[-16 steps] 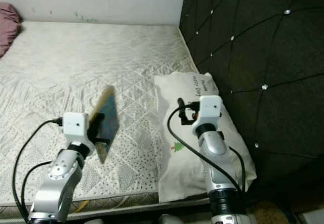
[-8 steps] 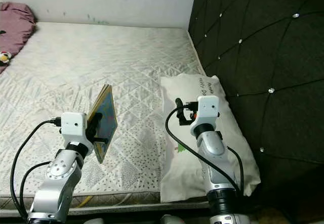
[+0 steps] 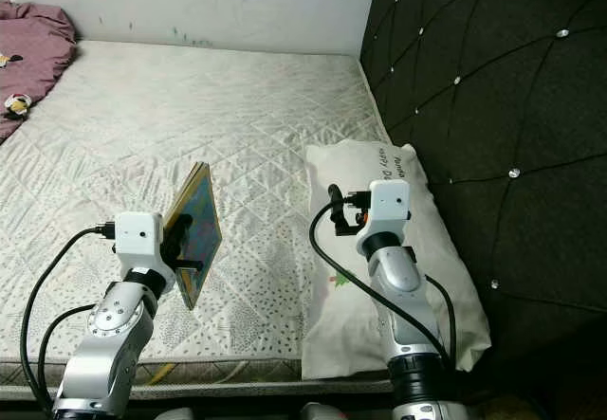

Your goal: Clean up the room

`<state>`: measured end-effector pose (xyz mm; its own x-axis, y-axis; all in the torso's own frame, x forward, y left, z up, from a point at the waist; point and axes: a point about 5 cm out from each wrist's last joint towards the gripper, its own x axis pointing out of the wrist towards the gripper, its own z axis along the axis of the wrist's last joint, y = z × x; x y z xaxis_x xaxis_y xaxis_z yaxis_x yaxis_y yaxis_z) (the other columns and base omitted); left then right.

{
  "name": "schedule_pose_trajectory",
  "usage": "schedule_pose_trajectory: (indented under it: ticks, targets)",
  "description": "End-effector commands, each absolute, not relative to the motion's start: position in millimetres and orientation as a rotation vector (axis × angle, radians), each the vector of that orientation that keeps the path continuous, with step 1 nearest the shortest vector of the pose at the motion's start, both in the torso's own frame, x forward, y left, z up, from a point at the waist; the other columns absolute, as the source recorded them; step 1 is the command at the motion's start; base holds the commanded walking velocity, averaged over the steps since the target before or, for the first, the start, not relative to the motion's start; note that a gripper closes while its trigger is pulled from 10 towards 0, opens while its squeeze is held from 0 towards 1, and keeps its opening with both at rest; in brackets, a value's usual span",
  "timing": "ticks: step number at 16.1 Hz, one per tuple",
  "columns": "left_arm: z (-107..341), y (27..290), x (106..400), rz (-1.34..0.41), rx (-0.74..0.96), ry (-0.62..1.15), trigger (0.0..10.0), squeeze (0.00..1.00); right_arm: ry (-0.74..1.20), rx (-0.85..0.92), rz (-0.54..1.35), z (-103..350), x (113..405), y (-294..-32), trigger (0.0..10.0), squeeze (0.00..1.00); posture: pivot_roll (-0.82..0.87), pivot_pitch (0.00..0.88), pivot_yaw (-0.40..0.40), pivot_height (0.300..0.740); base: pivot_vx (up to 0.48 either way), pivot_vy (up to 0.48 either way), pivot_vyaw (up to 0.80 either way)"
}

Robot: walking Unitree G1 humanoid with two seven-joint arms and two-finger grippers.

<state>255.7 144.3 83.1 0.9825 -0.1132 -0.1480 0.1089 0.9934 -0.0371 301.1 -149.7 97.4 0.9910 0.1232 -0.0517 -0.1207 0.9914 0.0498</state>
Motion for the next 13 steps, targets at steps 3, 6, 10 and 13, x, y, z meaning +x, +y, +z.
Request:
schedule_pose_trajectory:
  ticks: [3, 6, 10, 13]
  targets:
    - [91.3, 142.6, 258.1, -0.131, -0.03, 0.114, 10.0, 0.0, 0.05, 0.043, 0.127, 99.2, 301.5, -150.8, 10.0, 0.0, -0.04, 0.0, -0.065, 0.695, 0.0, 0.0, 0.0]
    - [94.5, 140.8, 257.9, -0.139, -0.038, 0.095, 10.0, 0.0, 0.05, 0.048, 0.133, 99.0, 300.9, -149.9, 10.0, 0.0, -0.04, 0.0, -0.066, 0.665, 0.0, 0.0, 0.0]
    - [94.6, 144.0, 258.1, -0.108, 0.003, 0.079, 10.0, 0.0, 0.052, 0.052, 0.141, 98.6, 300.1, -148.6, 10.0, 0.0, -0.04, 0.0, -0.068, 0.641, 0.0, 0.0, 0.0]
    - [91.8, 148.5, 257.8, -0.132, -0.022, 0.094, 10.0, 0.0, 0.05, 0.049, 0.145, 100.3, 301.9, -148.0, 10.0, 0.0, -0.04, 0.0, -0.072, 0.641, 0.0, 0.0, 0.0]
